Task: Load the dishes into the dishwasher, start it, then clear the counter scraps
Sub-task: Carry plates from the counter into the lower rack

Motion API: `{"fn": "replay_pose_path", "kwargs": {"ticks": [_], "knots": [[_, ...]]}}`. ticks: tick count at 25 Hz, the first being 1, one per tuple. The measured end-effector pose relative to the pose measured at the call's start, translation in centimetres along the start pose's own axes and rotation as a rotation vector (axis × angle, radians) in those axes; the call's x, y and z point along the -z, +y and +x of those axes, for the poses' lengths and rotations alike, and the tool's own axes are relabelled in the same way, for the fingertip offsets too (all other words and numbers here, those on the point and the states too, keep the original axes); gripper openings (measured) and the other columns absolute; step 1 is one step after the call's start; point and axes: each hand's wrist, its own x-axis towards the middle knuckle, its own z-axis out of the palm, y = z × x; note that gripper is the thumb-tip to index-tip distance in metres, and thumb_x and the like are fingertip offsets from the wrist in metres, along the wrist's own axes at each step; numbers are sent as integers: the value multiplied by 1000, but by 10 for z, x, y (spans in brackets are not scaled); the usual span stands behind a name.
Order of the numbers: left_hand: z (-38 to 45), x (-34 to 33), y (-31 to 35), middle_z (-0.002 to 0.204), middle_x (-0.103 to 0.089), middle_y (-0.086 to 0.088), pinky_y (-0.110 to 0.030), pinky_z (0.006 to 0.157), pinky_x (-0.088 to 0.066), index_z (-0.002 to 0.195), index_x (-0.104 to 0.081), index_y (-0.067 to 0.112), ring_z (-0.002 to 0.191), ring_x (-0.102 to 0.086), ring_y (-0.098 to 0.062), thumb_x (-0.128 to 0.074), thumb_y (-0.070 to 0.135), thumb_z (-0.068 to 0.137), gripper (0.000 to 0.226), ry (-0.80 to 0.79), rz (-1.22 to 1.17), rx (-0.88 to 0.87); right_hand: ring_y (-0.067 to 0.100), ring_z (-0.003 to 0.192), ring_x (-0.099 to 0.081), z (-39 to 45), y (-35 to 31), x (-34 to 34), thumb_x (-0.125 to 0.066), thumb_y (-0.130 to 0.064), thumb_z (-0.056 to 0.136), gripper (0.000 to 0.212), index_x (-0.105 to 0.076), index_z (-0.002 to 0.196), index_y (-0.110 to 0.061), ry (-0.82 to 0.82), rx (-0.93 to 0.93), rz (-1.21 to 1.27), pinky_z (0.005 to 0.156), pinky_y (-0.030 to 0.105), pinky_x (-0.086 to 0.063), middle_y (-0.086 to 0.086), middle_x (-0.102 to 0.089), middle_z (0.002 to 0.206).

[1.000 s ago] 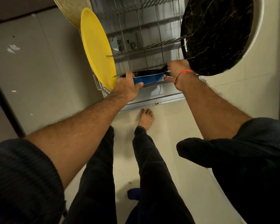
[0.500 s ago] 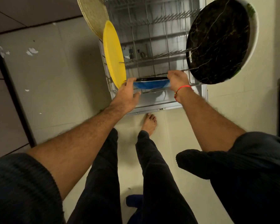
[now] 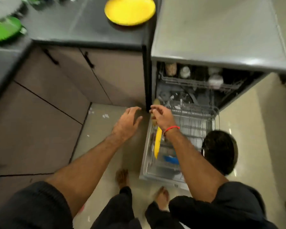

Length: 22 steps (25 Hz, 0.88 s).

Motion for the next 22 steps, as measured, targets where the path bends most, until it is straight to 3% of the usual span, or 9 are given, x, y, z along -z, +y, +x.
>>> {"fn": "replay_pose_path", "kwargs": {"ticks": [3, 6, 10, 14, 22], "knots": [[8, 106, 15, 142, -51, -2, -40, 105, -46, 140, -51, 22, 119, -58, -22, -54, 37, 102, 42, 191, -1, 26, 15, 70, -62, 1, -130, -25, -49, -5, 99, 23, -65, 114, -9, -113, 194, -24, 59, 16, -48, 9, -70, 99], [22, 193, 26, 141, -52, 1, -44, 102, -49, 138, -51, 26, 118, -58, -22, -53, 40, 100, 40, 328, -42, 9, 17, 70, -64, -1, -230, -45, -50, -10, 99, 21, -65, 112, -17, -122, 330, -31, 58, 24, -49, 8, -72, 101], [46, 292, 35, 139, -55, -3, -43, 104, -47, 140, -50, 20, 121, -57, -22, -56, 32, 100, 42, 480, -101, -136, 19, 74, -68, -1, -330, -84, -51, -12, 97, 28, -60, 122, -21, -42, 483, -8, 62, 33, -54, 6, -70, 110], [58, 355, 4, 137, -55, 4, -42, 92, -52, 144, -42, 26, 104, -58, -16, -54, 37, 101, 46, 493, -94, -203, 20, 84, -69, 0, -365, -133, -52, -13, 96, 39, -54, 132, -27, 12, 543, -21, 65, 35, -59, -2, -64, 119], [67, 417, -90, 138, -55, 4, -45, 97, -53, 142, -46, 25, 116, -56, -12, -53, 37, 102, 43, 472, -65, -220, 22, 87, -71, 13, -363, -239, -50, -10, 98, 31, -58, 126, -21, 33, 483, -63, 72, 44, -59, 4, -65, 116]]}}
